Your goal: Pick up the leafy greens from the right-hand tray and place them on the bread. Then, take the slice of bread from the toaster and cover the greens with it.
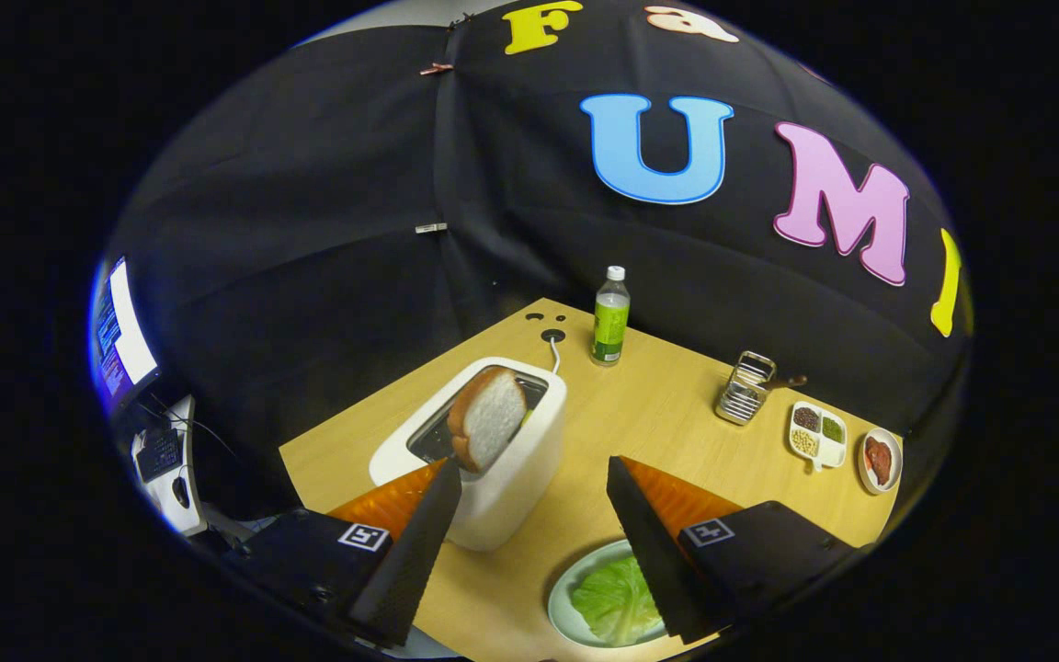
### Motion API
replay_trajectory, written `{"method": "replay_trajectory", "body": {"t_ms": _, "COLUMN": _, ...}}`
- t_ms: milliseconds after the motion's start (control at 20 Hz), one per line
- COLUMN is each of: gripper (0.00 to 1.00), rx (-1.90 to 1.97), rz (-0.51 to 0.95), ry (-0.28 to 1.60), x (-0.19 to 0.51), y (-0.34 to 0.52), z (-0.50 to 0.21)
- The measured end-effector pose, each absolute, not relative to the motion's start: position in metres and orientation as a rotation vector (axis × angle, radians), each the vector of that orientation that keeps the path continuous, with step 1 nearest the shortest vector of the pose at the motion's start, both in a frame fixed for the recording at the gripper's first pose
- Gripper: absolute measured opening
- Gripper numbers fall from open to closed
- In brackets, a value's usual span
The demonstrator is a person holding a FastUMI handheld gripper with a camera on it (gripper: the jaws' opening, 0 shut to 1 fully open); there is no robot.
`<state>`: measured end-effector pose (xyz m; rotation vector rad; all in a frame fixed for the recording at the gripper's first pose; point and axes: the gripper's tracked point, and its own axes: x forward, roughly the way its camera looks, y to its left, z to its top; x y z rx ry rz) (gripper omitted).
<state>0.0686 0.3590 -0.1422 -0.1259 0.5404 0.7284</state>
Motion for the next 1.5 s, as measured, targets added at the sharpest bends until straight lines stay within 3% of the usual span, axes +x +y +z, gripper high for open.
{"method": "replay_trajectory", "body": {"t_ms": 250, "gripper": 0.99, "rx": -0.133, "rz": 0.744, "ry": 0.536, "x": 0.08, "y": 0.404, "z": -0.149}}
{"method": "replay_trajectory", "body": {"t_ms": 800, "gripper": 0.96, "rx": -0.211, "rz": 0.633, "ry": 0.586, "x": 0.12, "y": 0.449, "z": -0.202}}
{"method": "replay_trajectory", "body": {"t_ms": 900, "gripper": 0.86, "rx": -0.228, "rz": 0.624, "ry": 0.593, "x": 0.12, "y": 0.452, "z": -0.208}}
{"method": "replay_trajectory", "body": {"t_ms": 950, "gripper": 0.74, "rx": -0.23, "rz": 0.619, "ry": 0.592, "x": 0.12, "y": 0.453, "z": -0.208}}
{"method": "replay_trajectory", "body": {"t_ms": 1300, "gripper": 0.21, "rx": -0.209, "rz": 0.529, "ry": 0.618, "x": 0.131, "y": 0.441, "z": -0.206}}
{"method": "replay_trajectory", "body": {"t_ms": 1500, "gripper": 0.18, "rx": -0.128, "rz": 0.55, "ry": 0.655, "x": 0.131, "y": 0.444, "z": -0.202}}
